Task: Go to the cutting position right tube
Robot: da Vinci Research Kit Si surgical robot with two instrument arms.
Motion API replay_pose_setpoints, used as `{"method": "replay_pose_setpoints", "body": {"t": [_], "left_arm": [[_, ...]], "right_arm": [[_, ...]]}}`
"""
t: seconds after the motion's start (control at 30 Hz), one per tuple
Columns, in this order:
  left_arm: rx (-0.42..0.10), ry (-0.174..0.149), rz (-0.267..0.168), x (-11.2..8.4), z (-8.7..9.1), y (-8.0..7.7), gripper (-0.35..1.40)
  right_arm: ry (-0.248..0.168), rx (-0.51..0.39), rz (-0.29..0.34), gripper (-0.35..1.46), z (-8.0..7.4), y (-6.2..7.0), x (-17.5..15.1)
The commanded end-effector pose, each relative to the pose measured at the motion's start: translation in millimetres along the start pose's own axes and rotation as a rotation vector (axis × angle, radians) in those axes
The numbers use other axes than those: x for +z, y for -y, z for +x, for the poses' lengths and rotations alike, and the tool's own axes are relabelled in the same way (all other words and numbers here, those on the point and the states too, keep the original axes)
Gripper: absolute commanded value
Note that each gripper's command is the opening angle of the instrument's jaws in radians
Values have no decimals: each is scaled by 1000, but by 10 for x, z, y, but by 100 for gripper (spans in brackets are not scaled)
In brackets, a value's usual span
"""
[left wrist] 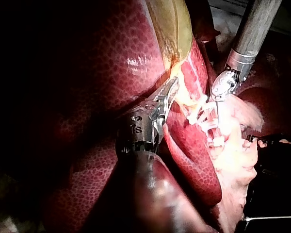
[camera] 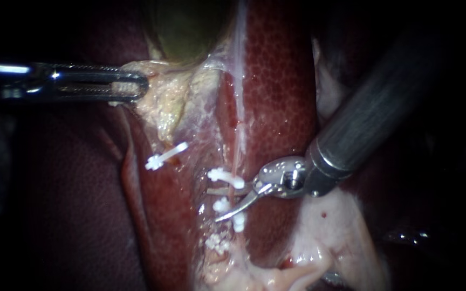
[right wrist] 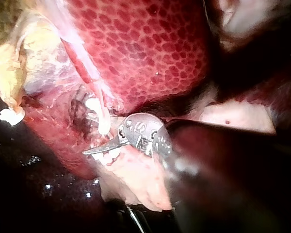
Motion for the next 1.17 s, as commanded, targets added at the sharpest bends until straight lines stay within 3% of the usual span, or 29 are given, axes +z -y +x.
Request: {"method": "replay_pose_setpoints", "body": {"t": [0.03,0.53,1.17], "left_arm": [[0,0,0,0,0,0,-35],[0,0,-2,2,0,1,-35],[0,1,-2,1,2,1,-35]], "right_arm": [[1,1,-1,88,0,0,0],[-12,2,0,88,8,-4,10],[-10,4,3,90,5,-4,10]]}}
